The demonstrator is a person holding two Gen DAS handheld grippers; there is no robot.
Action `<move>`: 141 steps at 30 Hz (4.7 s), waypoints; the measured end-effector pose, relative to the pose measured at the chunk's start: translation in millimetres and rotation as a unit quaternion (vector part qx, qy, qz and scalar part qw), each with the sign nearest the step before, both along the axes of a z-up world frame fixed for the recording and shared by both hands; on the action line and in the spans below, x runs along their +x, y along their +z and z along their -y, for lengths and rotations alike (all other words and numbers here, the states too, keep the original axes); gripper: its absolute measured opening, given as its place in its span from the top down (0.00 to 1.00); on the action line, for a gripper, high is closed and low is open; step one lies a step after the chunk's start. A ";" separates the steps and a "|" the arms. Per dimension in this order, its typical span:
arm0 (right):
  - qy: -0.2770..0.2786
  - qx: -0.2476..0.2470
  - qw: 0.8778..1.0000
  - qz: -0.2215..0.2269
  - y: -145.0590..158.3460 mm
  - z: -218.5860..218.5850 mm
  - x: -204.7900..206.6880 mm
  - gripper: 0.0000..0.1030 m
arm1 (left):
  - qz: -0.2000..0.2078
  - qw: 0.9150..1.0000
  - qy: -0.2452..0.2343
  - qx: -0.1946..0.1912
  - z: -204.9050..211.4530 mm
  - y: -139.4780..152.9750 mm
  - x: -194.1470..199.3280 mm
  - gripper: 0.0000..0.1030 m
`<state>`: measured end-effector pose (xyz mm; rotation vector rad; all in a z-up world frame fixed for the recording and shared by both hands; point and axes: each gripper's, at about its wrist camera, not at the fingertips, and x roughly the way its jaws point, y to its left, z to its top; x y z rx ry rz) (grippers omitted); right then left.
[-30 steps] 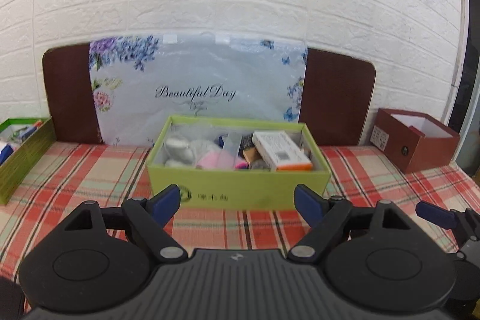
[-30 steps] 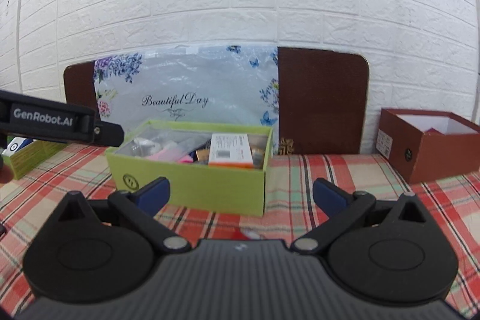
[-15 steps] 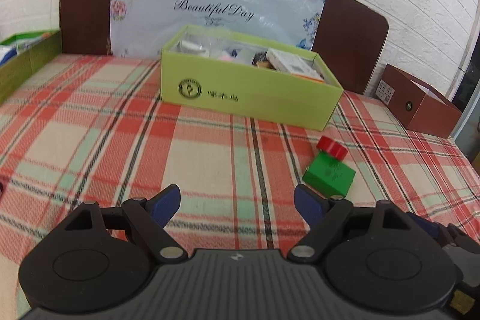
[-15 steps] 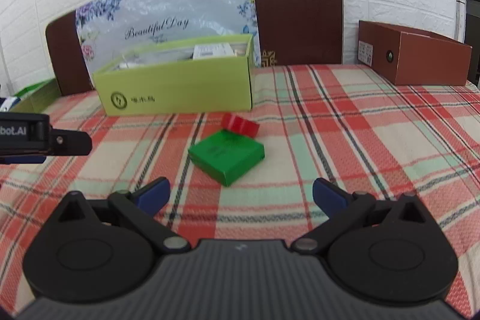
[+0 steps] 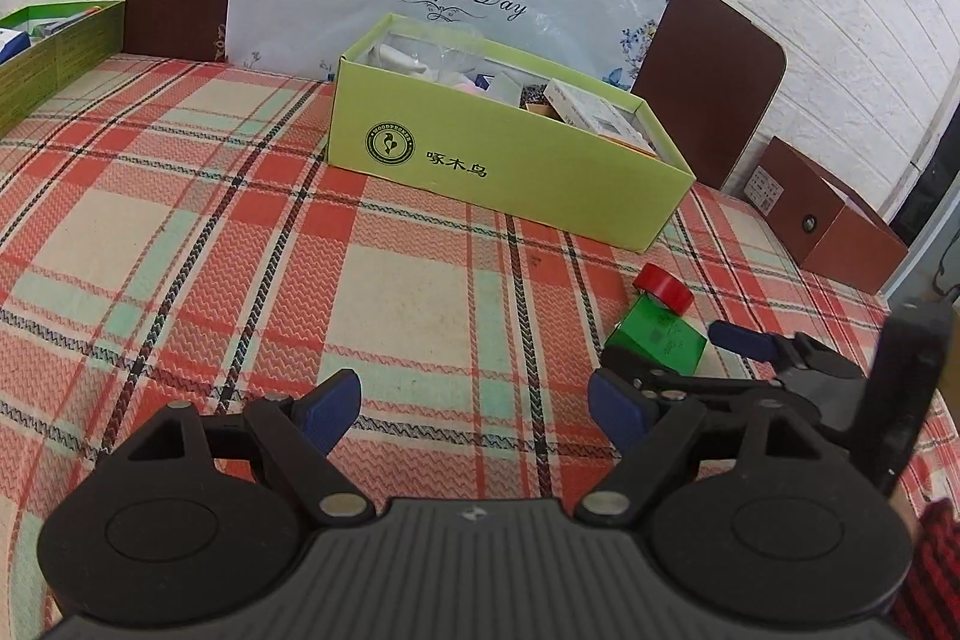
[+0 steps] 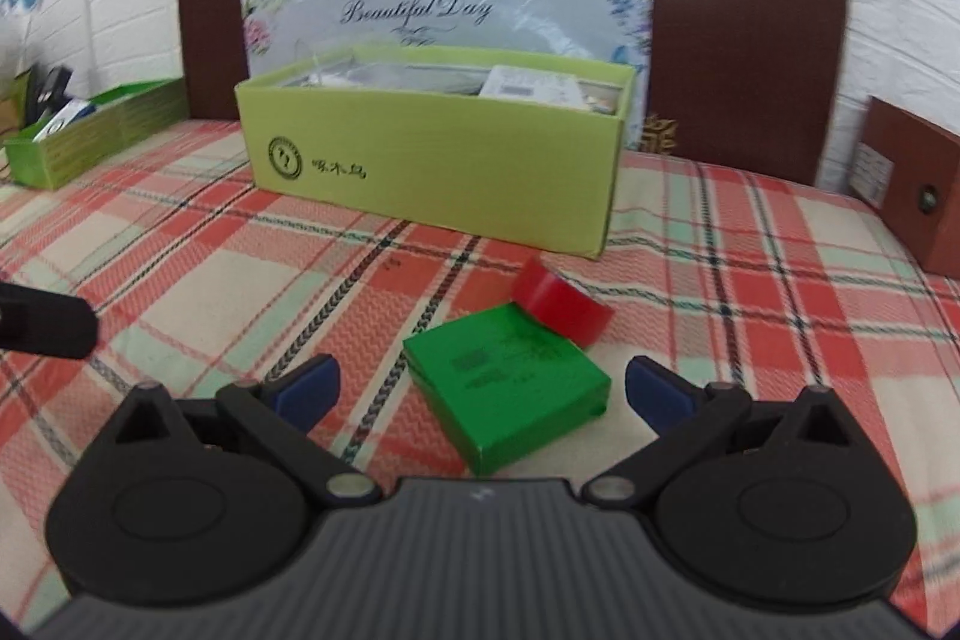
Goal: Organize objects
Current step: 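Withdraw both grippers back toward the red tape and green box, then grasp the red tape roll with the left gripper while the right grasps the green box, then carry the red tape and green box into the lime-green box and release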
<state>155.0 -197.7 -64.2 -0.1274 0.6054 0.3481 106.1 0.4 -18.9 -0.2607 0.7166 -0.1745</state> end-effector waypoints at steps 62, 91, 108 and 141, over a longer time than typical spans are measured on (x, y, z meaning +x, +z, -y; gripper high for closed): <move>-0.080 0.027 0.994 -0.062 11.2 -12.4 -137.1 0.36 | 0.006 0.990 -0.099 0.096 4.4 -35.9 -43.7 0.43; -0.080 0.024 0.994 -0.073 5.4 -16.9 -118.0 0.42 | 0.012 0.991 -0.118 0.058 1.8 -23.7 -30.5 0.52; -0.035 0.040 0.997 0.061 88.3 -37.9 -22.8 0.42 | 0.159 0.982 -0.092 0.042 10.2 97.0 62.3 0.52; -0.050 -0.009 0.993 0.109 70.0 -52.1 74.6 0.00 | 0.169 0.984 -0.007 0.053 -8.6 86.3 118.3 0.10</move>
